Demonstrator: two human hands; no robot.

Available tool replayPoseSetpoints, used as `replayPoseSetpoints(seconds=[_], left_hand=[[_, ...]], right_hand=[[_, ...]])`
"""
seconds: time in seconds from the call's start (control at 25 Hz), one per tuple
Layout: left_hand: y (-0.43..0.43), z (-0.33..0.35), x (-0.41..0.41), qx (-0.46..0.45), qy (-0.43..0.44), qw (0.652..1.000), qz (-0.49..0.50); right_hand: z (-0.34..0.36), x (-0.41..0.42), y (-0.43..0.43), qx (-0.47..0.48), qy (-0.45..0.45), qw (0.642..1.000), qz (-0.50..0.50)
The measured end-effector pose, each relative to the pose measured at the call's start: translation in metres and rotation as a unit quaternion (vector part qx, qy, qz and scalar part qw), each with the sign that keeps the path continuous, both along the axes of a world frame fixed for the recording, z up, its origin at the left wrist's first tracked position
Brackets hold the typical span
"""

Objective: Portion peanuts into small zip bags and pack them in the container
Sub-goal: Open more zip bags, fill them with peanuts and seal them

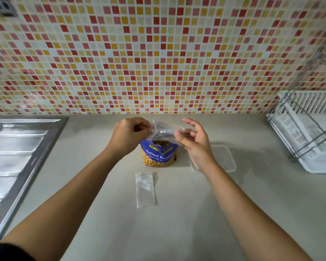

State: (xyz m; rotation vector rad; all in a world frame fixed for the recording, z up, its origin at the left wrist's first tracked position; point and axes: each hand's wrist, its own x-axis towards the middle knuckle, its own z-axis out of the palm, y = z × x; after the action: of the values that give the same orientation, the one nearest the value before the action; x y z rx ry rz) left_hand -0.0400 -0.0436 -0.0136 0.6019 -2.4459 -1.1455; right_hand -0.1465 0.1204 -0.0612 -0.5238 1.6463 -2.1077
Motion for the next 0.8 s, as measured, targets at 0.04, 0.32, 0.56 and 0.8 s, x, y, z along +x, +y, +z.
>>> replayPoseSetpoints(seconds=[0.04, 0.32, 0.56, 0.8], left_hand=[[-0.001, 0.001, -0.003, -0.002, 0.005, 1.0, 0.014], [-0.007, 0.012, -0.019, 0.144, 0.03, 0.989, 0.002], [-0.011, 0.019, -0.02, 0.176, -0.002, 0.984, -0.015], [-0.011, 0.025, -0.023, 0.049, -0.028, 0.998, -0.01]], right_hand=[[0.005, -0.003, -0.001, -0.011, -0.007, 1.0, 0.006], [0.021, -0.024, -0.004, -0.01, 0.009, 1.0, -0.019], [0.021, -0.031, -0.007, 0.212, 0.256, 0.942, -0.032], [0.039, -0.023, -0.01, 0.191, 0.553, 0.807, -0.083]])
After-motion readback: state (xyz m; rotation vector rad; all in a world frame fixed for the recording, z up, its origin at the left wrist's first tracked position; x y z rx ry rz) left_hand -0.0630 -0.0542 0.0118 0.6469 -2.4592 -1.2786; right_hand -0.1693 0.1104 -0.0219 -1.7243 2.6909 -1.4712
